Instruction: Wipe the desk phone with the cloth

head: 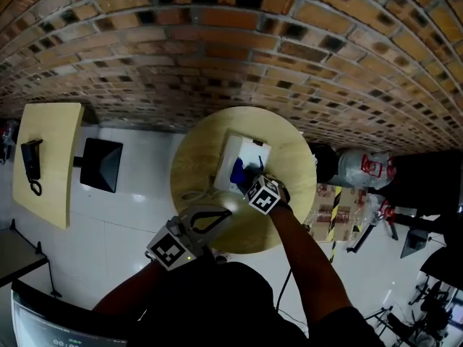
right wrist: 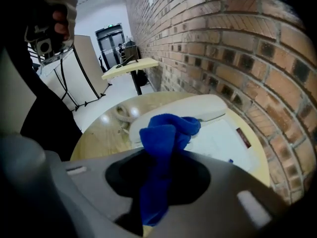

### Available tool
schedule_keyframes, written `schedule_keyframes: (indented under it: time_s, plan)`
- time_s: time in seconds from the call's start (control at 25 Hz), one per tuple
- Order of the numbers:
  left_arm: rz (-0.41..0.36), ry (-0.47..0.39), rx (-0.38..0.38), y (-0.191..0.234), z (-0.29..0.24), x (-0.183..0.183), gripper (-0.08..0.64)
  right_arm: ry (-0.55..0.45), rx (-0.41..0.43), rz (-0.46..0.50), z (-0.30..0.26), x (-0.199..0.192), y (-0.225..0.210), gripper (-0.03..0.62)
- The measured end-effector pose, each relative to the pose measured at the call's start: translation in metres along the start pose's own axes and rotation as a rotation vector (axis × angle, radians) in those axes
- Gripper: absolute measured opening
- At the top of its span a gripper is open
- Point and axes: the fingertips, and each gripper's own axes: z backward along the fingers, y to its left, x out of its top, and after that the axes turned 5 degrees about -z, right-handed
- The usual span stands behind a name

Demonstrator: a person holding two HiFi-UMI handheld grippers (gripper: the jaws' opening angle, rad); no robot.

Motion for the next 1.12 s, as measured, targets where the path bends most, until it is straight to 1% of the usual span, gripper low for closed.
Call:
schedule_keyframes:
  time_s: [0.2,0.28,0.36,0.44,0.64,0.76,0.88,1.0,1.12]
  plan:
    - [0.008,-0.003,-0.004,-0.006,-0.002,0.002,0.002,0.022,0.095,0.021,-0.012,-0.024,0.066,0.095]
    - [0.007,0.003,-0.005,-0.008,-0.002,0.001,0.002,0.007,0.096,0.038,-0.009,-0.026,0.076,0.095]
    - [-0.009,-0.001,-0.008,-0.009,-0.002,0.002,0.002,-0.031,0.060,0.029,-0.001,-0.019,0.063,0.095]
    - [-0.008,0.004,-0.005,-0.007,-0.001,0.000,0.002,-0.078,0.009,-0.002,0.011,-0.005,0.030,0.095]
    - [-0.009,-0.004,0.009,-0.004,0.001,-0.001,0.002,-0.203,-0.105,-0.043,0.043,0.055,-0.065,0.095]
    - [-0.004,-0.002,0.023,0.001,0.006,-0.002,0.002,-0.225,-0.140,-0.043,0.048,0.088,-0.103,0.095]
    - [0.011,0.008,0.046,0.010,0.013,-0.004,0.002,-0.198,-0.122,-0.015,0.035,0.106,-0.110,0.095]
    - [0.024,0.009,0.067,0.020,0.018,-0.005,0.002,-0.159,-0.107,0.021,0.015,0.108,-0.103,0.095]
    - [0.026,0.013,0.083,0.028,0.022,-0.006,0.002,-0.177,-0.099,0.013,0.007,0.109,-0.088,0.095]
